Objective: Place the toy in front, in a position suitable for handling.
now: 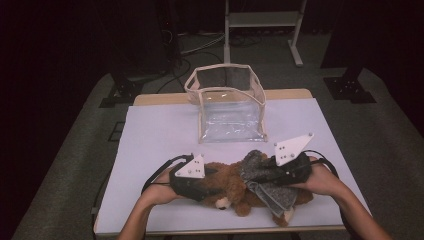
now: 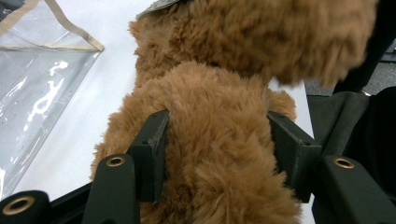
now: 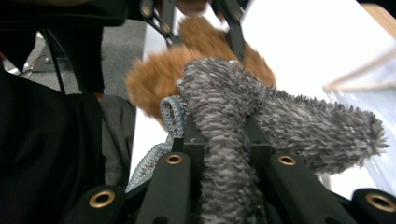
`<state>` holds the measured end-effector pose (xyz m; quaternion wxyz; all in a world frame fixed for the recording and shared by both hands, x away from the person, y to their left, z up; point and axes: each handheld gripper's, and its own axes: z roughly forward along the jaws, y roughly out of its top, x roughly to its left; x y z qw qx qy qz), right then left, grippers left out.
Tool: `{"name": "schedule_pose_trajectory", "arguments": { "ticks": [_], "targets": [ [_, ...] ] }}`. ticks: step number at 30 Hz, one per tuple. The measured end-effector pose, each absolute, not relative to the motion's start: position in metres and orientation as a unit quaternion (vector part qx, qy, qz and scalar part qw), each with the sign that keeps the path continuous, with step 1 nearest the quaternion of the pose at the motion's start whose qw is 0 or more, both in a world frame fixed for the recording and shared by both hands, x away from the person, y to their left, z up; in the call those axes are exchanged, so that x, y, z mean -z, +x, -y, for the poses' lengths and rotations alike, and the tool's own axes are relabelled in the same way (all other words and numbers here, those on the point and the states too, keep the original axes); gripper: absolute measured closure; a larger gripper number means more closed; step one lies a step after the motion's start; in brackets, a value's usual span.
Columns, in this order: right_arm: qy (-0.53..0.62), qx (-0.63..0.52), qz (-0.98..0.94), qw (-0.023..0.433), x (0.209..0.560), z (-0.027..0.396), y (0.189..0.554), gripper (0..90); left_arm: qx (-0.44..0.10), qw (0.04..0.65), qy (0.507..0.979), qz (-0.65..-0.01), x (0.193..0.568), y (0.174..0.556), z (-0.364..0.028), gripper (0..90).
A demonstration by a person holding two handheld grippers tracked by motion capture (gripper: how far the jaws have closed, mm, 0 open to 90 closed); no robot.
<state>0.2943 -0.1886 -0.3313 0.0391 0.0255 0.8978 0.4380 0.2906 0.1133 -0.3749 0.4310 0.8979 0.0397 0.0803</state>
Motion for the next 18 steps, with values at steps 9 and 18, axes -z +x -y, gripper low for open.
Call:
{"name": "schedule_pose_trajectory", "arguments": {
  "ticks": [9, 18],
  "targets": [
    [0.030, -0.387, -0.920, 0.048, 0.343, 0.192, 0.290, 76.0, -0.083, 0.427, 0.899, -0.037, 0.374, 0.290, -0.113, 43.8],
    [0.069, -0.381, -0.919, 0.071, 0.344, 0.229, 0.290, 75.9, -0.084, 0.426, 0.900, -0.037, 0.374, 0.290, -0.110, 43.1]
  ]
}}
